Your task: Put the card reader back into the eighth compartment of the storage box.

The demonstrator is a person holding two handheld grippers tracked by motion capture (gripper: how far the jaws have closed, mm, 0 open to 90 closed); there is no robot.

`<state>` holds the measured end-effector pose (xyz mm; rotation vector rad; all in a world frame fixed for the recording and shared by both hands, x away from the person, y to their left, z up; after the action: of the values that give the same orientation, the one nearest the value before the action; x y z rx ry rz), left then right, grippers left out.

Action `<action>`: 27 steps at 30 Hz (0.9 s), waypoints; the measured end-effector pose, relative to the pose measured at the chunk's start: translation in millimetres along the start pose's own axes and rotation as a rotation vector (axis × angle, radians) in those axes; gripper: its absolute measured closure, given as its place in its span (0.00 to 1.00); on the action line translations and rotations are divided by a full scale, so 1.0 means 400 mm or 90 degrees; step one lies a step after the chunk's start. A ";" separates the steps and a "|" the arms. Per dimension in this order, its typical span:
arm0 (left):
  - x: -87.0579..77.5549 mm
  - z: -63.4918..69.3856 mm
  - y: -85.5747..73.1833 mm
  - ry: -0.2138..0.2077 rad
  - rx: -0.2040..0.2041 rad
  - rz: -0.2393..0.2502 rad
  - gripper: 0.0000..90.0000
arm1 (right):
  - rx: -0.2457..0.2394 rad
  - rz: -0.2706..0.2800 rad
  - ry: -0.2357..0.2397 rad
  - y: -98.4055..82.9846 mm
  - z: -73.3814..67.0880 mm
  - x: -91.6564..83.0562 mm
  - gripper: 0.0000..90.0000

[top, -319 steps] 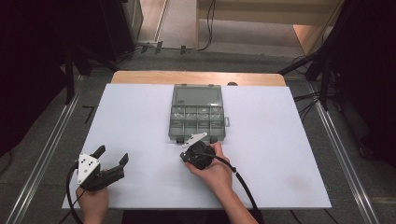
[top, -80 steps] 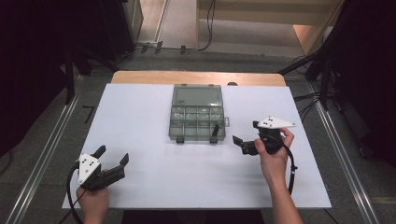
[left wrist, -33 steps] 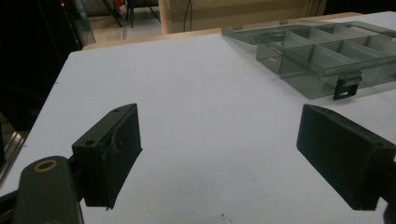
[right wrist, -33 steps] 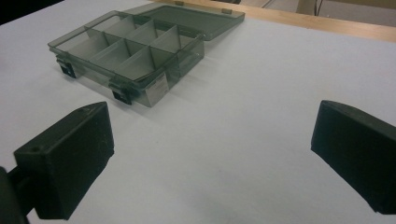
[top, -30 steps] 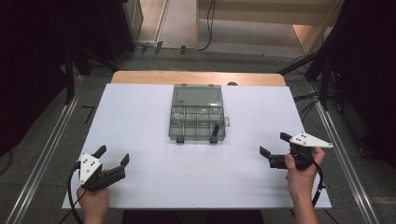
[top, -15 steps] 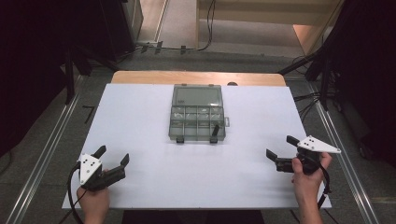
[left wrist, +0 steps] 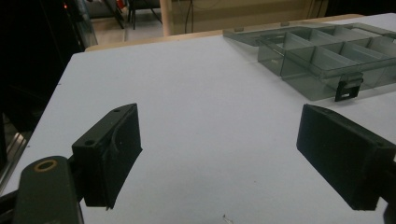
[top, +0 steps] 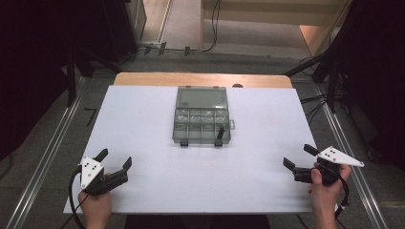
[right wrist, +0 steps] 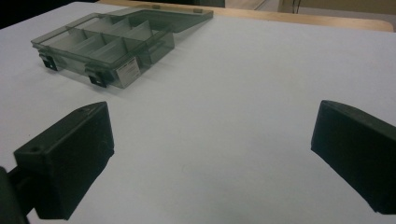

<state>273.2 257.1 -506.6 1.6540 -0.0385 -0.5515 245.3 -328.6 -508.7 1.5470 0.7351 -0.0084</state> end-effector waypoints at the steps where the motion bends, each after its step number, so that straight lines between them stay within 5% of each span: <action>1: 0.000 -0.001 0.000 0.000 0.000 0.000 0.16 | 0.001 0.000 0.001 -0.003 0.001 -0.003 0.00; 18: -0.007 -0.006 0.004 -0.005 -0.010 0.017 0.16 | 0.002 0.074 0.013 -0.046 0.063 -0.079 0.00; 27: -0.017 -0.016 0.002 -0.005 -0.022 0.032 0.16 | 0.035 0.101 0.013 -0.073 0.085 -0.087 0.00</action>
<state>269.9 265.2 -503.4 1.6125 -0.0750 -0.5171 218.8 -376.3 -524.5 1.6568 0.6312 0.1061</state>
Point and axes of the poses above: each handheld gripper's, and its own axes: x roughly forward along the jaws, y roughly out of its top, z roughly to its right, the point moved 5 cm from there along x, roughly forward along the jaws
